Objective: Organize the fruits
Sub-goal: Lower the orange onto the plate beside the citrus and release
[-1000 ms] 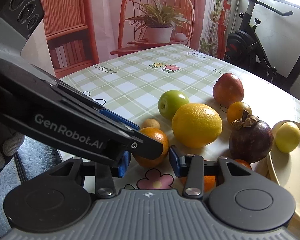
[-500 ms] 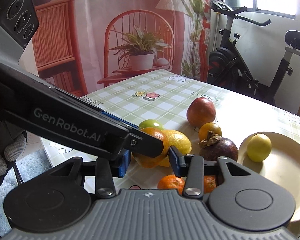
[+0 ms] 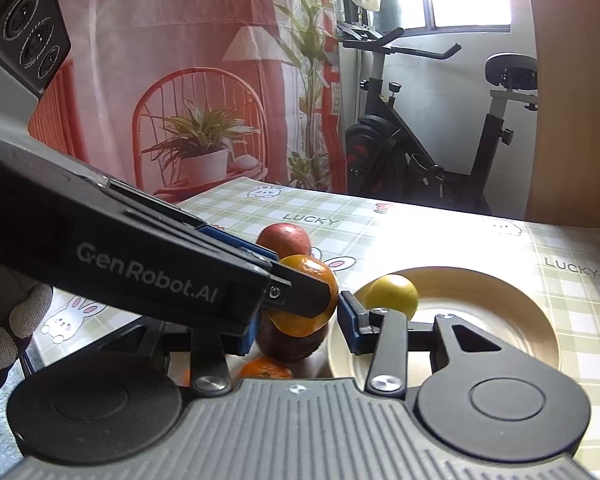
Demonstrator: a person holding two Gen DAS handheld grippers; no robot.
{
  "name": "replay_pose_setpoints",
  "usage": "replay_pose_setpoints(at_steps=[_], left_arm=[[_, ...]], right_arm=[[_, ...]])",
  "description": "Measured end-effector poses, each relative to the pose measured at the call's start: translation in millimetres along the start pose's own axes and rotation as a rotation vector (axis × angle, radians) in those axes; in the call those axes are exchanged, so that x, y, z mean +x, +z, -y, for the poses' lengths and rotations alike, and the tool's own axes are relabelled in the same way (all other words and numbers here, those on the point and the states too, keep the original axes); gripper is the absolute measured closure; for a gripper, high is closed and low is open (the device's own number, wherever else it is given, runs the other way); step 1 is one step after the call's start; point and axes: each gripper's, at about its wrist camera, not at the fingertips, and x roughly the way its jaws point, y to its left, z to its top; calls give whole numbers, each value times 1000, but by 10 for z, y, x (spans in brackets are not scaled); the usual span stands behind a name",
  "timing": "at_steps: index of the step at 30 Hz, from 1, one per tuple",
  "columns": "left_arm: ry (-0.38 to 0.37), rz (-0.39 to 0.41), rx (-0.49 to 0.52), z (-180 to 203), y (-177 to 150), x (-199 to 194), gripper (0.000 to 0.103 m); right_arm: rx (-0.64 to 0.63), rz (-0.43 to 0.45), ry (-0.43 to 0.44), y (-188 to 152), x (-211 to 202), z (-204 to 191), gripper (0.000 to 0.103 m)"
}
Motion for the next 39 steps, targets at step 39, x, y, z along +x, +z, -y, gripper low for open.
replay_pose_setpoints(at_steps=[39], left_arm=[[58, -146, -7, -13, 155, 852, 60]], right_arm=[[46, -74, -18, -159, 500, 520, 58]])
